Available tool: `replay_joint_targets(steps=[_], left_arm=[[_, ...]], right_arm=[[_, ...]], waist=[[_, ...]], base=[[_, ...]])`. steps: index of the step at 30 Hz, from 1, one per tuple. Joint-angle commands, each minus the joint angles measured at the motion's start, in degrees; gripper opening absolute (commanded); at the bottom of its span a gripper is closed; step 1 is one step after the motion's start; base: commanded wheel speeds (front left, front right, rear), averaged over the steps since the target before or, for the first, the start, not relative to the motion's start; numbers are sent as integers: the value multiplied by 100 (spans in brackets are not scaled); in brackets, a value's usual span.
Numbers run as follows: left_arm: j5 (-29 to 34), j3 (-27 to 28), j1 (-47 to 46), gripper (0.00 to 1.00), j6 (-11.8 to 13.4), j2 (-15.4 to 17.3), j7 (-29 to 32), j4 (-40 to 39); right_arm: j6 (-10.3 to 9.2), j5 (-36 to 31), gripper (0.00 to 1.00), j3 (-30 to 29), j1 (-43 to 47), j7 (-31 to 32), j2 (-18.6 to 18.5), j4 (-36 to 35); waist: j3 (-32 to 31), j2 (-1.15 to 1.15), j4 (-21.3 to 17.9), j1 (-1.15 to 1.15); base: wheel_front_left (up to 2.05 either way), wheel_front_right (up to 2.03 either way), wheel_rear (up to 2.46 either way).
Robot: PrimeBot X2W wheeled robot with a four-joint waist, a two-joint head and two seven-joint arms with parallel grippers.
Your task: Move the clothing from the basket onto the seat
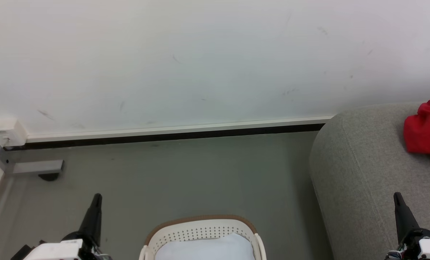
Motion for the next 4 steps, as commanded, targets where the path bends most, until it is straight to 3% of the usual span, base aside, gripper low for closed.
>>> replay_joint_targets(steps=[1,4], left_arm=[[-81,14,-52,0,-30,40,22,-20],[-81,14,-52,0,-30,40,22,-20]], right_arm=[[-12,10,0,-23,-72,21,-38,-29],[-12,10,0,-23,-72,21,-38,-29]], waist=[[0,0,0,0],[0,0,0,0]], base=[[0,0,0],[0,0,0]])
